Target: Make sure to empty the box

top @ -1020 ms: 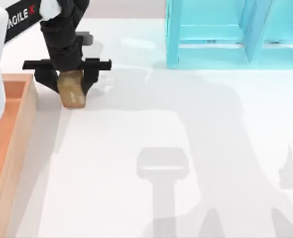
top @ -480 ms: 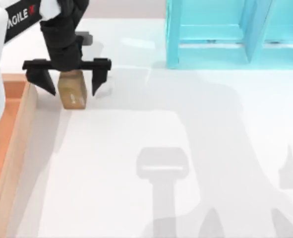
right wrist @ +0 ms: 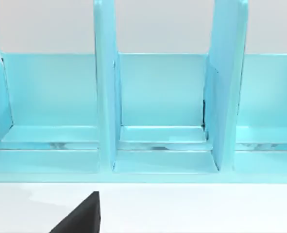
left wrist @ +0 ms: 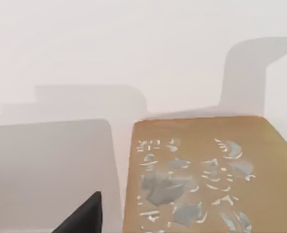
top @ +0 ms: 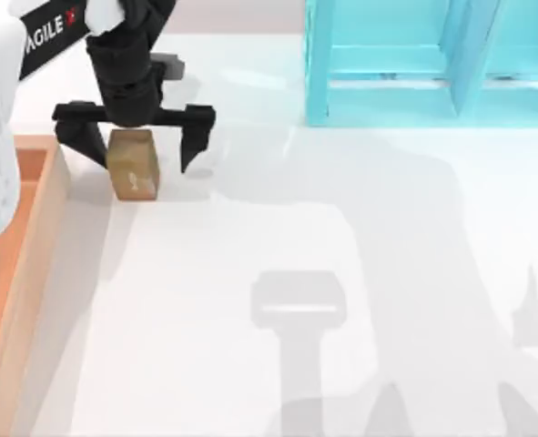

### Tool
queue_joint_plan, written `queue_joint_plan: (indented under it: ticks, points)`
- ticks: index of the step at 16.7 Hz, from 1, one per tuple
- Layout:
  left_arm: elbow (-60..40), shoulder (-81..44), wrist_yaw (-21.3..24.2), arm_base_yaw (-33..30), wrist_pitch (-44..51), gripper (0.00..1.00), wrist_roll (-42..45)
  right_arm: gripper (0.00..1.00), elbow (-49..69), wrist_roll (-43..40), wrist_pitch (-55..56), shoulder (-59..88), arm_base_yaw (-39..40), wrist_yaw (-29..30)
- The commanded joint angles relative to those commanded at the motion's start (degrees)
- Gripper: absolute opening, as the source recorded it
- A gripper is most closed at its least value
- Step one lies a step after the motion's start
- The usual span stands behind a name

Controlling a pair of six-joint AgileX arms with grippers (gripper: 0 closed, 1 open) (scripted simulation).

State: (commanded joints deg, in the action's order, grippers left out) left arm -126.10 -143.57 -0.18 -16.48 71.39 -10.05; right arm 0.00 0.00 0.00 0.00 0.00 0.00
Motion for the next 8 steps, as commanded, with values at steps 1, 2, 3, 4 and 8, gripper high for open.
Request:
queue_joint_plan:
  ticks: [1,2,3,4,8]
  points:
    - [-1.8,-0.3,-0.4,-0.9,0.6,1.00,1.2,1.00,0.0,0.0,0.0,0.0,0.0,0.0]
    - [-4.0,-0.8,-0.8,-1.7,1.5,1.00,2.3,1.00,0.0,0.0,0.0,0.0,0.0,0.0]
    - [-6.5,-1.3,-1.1,-2.2,2.7,1.00,3.2,1.00,0.0,0.0,0.0,0.0,0.0,0.0]
    - [-9.2,-1.9,-1.3,-2.6,4.2,1.00,3.8,1.00,0.0,0.0,0.0,0.0,0.0,0.0]
    - [-18.9,-2.6,-1.0,-1.7,12.9,1.00,2.9,1.00,0.0,0.0,0.0,0.0,0.0,0.0]
